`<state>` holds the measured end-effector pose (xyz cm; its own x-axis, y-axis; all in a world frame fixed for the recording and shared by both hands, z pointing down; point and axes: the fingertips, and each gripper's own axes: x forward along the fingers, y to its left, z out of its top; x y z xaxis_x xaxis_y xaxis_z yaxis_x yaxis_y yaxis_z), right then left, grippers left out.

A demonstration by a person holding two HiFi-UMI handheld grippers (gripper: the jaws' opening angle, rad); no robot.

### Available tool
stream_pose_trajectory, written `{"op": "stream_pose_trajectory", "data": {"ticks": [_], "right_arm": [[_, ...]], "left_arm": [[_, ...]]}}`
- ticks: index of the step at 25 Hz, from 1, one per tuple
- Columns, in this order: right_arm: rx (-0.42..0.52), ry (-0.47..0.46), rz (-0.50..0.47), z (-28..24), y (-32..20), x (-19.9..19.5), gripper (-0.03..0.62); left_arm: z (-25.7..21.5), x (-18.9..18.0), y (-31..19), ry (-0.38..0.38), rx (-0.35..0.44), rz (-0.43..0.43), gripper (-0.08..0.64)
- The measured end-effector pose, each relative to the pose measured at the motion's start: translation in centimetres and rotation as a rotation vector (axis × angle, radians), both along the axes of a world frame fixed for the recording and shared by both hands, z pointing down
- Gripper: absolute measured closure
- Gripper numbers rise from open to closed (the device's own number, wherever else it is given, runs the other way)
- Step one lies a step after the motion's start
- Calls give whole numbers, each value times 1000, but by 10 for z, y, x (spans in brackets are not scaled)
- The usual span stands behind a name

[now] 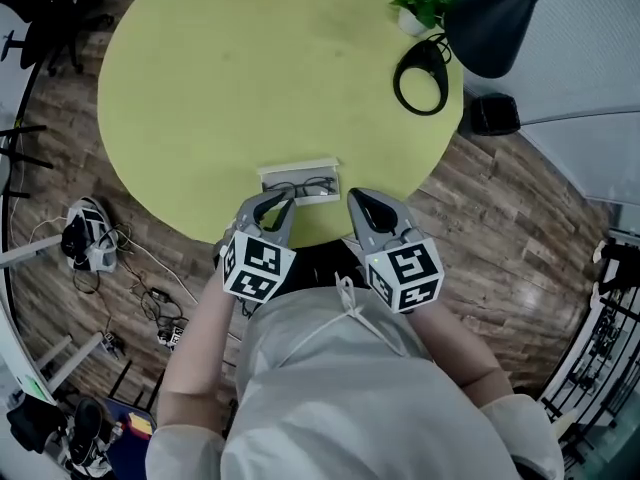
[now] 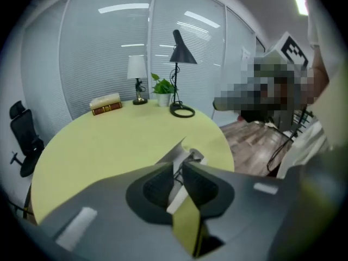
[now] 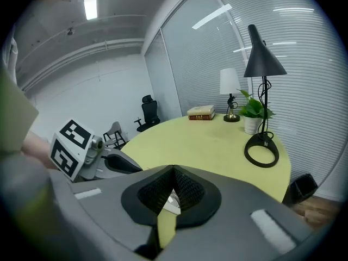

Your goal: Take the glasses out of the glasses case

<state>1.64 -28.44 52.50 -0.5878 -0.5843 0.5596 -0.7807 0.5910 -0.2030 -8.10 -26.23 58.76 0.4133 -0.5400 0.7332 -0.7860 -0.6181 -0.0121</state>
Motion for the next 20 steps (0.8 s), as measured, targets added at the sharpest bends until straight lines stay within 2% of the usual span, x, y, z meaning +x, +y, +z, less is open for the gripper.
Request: {"op": "stream_pose_trajectory", "data": {"ticks": [3,10,16,20], "right_arm": [[7,5,-6,-1,-3,-2,592],[15,1,-1,-6,-9,1,592],[-22,2,9,2,-9,4,592],[-35,-2,24,4,-10,7,592]], "left_arm": [[20,6,-6,-44,-64,89,462],[52,14,-12,-131,-147,200,456],[65,26,-16,-251,-154,347,472],[70,30,-19,-300,-158,403,491]]}}
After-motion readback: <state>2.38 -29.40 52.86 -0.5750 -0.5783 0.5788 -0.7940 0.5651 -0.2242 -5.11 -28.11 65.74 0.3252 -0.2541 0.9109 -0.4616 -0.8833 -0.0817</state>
